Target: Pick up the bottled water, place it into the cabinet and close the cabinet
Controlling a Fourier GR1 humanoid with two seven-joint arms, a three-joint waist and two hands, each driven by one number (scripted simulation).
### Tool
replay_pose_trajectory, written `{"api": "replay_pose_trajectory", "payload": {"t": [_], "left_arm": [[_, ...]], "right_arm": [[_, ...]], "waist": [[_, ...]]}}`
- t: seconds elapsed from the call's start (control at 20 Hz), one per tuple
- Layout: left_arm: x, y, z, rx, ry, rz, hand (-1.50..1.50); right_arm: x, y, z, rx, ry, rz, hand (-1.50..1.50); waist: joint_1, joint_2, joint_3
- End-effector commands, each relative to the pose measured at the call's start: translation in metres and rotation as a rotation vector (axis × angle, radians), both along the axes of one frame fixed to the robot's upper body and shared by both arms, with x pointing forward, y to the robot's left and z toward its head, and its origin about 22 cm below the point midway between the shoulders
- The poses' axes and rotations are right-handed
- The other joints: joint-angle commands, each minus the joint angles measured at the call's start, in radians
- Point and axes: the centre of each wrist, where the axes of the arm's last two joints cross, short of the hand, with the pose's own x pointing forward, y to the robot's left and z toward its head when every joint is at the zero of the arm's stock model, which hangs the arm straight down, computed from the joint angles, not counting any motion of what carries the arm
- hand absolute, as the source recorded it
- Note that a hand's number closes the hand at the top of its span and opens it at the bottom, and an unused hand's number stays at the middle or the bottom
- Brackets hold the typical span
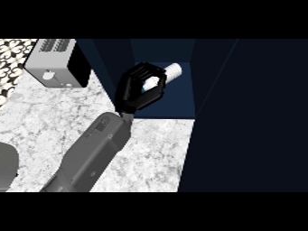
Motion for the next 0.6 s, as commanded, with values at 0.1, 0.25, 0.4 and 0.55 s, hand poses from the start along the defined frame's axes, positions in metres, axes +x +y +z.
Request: {"api": "replay_pose_trajectory", "payload": {"t": [0.1, 0.25, 0.4, 0.55], "left_arm": [[-0.056, 0.017, -0.018, -0.005, 0.033, -0.037, 1.50], [-0.075, 0.056, -0.019, 0.003, 0.030, 0.001, 1.50], [-0.101, 0.062, -0.008, -0.002, 0.000, 0.041, 1.50], [-0.113, 0.087, 0.000, 0.013, 0.006, 0.038, 1.50]], "right_arm": [[-0.008, -0.001, 0.015, -0.169, 0.005, 0.082, 1.50], [-0.016, 0.007, 0.015, -0.197, 0.043, 0.148, 1.50], [-0.024, 0.011, 0.024, -0.147, 0.111, 0.216, 1.50], [-0.020, 0.029, 0.024, -0.088, 0.143, 0.283, 1.50]], "waist": [[0.027, -0.005, 0.000], [0.012, -0.001, -0.001], [0.007, 0.002, -0.001], [0.003, 0.007, -0.001]]}}
